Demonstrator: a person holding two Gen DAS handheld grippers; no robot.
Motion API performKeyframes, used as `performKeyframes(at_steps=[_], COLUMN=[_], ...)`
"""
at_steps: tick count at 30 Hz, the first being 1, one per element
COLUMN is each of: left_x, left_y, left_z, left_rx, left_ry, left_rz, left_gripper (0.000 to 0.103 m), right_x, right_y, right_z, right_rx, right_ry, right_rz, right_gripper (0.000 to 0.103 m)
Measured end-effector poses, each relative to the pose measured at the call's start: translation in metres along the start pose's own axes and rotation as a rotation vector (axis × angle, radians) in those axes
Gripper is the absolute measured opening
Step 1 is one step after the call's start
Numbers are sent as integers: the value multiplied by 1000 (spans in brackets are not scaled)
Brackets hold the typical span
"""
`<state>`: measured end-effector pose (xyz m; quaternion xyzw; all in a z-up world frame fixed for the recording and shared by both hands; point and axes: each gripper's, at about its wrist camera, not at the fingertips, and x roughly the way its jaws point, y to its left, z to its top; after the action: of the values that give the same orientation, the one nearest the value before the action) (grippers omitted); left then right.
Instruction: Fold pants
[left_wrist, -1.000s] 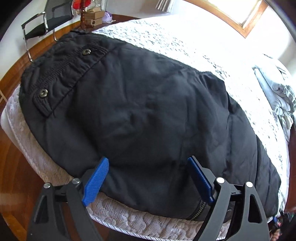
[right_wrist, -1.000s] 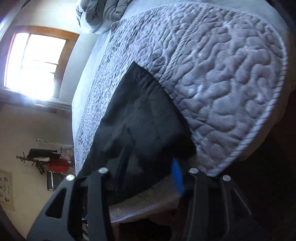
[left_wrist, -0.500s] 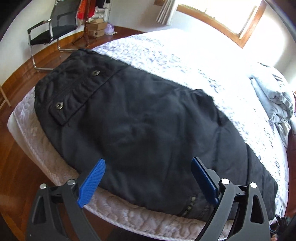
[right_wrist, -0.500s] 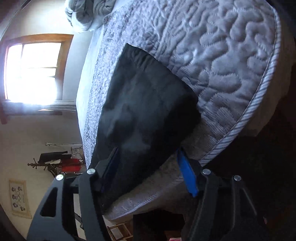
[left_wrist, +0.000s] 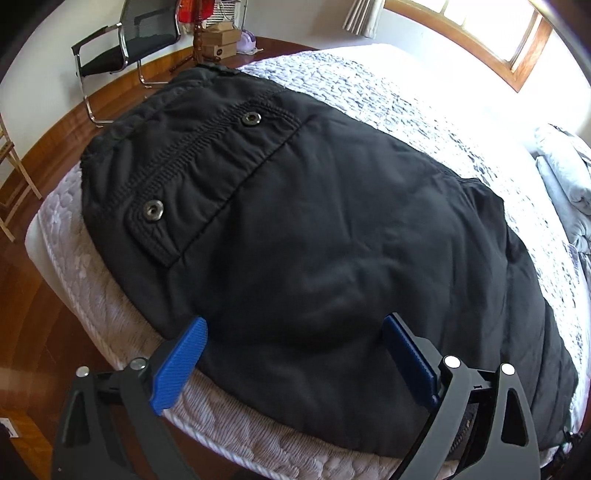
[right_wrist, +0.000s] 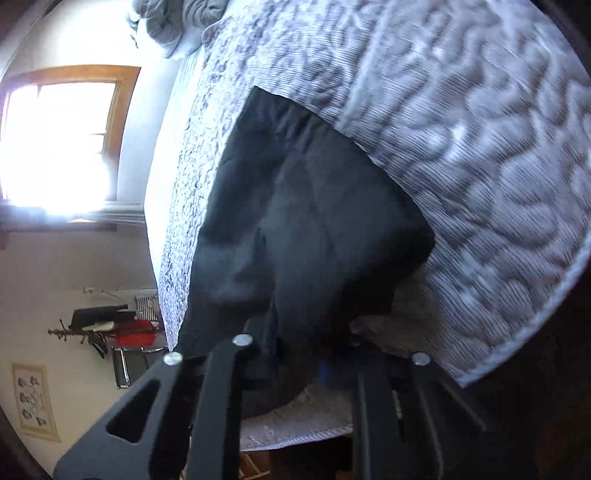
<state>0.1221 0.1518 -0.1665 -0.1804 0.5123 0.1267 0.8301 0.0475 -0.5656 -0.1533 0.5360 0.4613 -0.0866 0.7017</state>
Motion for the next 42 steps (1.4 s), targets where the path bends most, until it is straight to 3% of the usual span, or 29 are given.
performKeyframes(at_steps=[4, 9, 15, 19, 22, 24, 26, 29, 39, 40, 42], left_x=[11, 24, 40, 38, 21, 6, -13, -35, -76, -77, -79], left_y=[-13, -56, -112, -116, -105, -95, -85, -81, -87, -90, -90], left_z=[4, 11, 7, 4, 6, 6, 6, -1, -14, -15, -17], left_rx=[-4, 68, 160, 177, 145, 129, 112, 95, 62, 61, 54], left_ry=[9, 24, 33, 20, -8, -43, -88, -127, -130, -130, -130], left_rz=[-6, -43, -68, -57, -88, -89, -92, -107, -197, -205, -217], left_gripper=[97, 97, 99, 99, 99, 99, 99, 99, 99, 99, 99], right_x=[-10, -32, -34, -27, -33, -41, -52, -60, -42, -38, -34], right_y=[24, 41, -20, -44, -44, -45, -49, -54, -59, -58, -59], right_z=[16, 48, 69, 63, 54, 50, 49, 47, 63, 65, 69], right_rx=[-81, -125, 1, 18, -13, -16, -17, 12, 46, 52, 66], right_ry=[-35, -125, -142, -141, -156, -165, -199, -213, -226, -228, -230], right_rz=[18, 5, -128, -123, -127, -129, -140, -125, -92, -95, -117], right_gripper=[8, 7, 7, 12, 27, 58, 61, 72, 72, 70, 57])
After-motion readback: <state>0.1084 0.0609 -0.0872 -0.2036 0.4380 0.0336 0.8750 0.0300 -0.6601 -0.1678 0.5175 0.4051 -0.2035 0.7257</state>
